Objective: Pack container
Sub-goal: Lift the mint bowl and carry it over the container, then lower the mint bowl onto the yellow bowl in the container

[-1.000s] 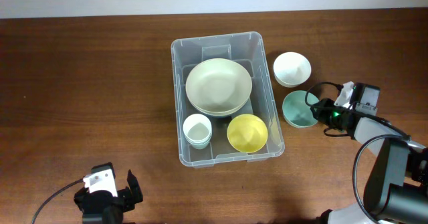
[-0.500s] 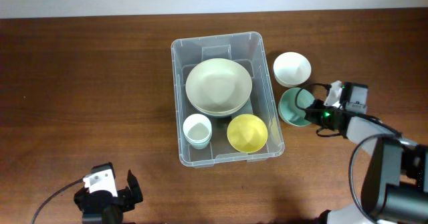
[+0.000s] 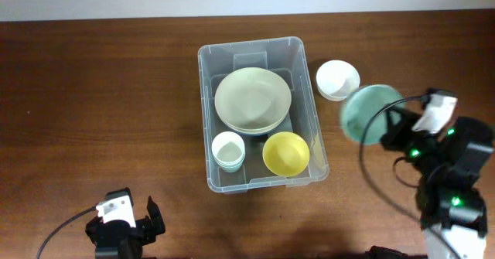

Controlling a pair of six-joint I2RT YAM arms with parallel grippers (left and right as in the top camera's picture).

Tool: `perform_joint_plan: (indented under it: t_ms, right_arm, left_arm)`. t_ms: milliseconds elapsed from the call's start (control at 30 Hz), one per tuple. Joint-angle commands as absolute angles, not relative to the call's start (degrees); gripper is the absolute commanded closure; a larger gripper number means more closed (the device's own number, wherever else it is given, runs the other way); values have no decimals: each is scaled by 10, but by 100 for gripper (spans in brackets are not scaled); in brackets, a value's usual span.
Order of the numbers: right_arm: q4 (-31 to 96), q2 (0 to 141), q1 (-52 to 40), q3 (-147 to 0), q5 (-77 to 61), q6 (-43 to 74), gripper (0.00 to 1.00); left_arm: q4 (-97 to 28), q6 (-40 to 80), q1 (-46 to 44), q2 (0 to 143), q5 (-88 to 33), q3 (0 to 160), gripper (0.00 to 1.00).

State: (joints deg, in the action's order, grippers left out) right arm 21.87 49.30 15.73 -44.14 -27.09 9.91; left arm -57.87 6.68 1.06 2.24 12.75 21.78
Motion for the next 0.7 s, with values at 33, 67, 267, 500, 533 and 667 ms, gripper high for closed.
perform_joint_plan:
  t_ms: [33,67,267,500,533,667]
  right_arm:
    - [251,477,41,-443,-255,58,96]
    - [258,482,22,-443,-243,56,96]
    - [310,587,-151,-444,-98,-12,96]
    - [291,737,-244,-460,-23,-13,96]
    - [286,751,-244,-460,-23,-13,96]
    - [279,775,-244,-461,-23,-13,71]
  left_arm:
    - [-580,68,12,19,133,227,0]
    - [-580,68,12,19,133,227,0]
    - [-580,68,12,19,133,227,0]
    - [-580,68,12,18,133,227,0]
    - [-580,68,12,19,133,227,0]
    - [-580,68,12,19,133,227,0]
